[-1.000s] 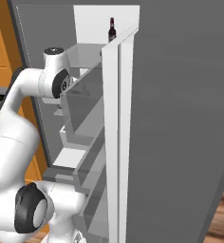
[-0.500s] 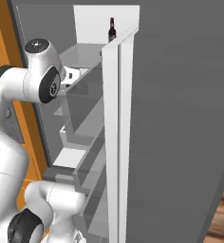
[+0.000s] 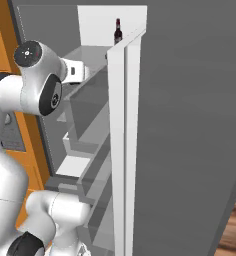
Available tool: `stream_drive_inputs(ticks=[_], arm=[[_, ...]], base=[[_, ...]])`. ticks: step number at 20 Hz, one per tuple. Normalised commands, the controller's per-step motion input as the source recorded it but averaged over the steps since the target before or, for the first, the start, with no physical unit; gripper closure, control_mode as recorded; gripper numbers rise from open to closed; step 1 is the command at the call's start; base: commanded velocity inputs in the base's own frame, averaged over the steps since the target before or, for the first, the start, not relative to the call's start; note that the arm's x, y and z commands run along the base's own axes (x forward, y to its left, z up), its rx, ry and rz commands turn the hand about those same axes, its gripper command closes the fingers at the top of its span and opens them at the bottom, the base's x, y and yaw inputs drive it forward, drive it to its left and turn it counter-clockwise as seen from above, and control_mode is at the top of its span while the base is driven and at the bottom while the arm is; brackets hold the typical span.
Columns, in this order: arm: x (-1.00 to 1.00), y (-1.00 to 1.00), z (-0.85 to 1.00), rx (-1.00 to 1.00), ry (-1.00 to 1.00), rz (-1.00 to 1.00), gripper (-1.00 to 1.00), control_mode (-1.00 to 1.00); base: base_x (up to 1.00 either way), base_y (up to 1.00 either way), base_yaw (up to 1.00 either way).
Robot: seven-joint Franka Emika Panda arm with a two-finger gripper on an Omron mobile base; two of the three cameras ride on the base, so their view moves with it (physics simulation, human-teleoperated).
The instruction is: Pick the egg and butter from the fridge and place them by the bowl for mixing.
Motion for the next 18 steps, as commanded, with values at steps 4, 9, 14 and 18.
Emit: stream_drive_inputs(ticks=[4,9,14,18], arm=[[0.04,0.00,0.53,0.00,-0.06,-0.04,-1.00,-1.00],[0.32,0.00,0.59,0.01,-0.01,-0.09,-1.00,-1.00],[0.59,-0.12,0.27,0.06,0.03,0.00,-1.00,-1.00],[0.63,-0.32,-0.07,0.10,0.00,0.00,-1.00,-1.00]], base=[[0.00,0.00,0.00],[0.00,0.00,0.00],[0.00,0.00,0.00],[0.00,0.00,0.00]])
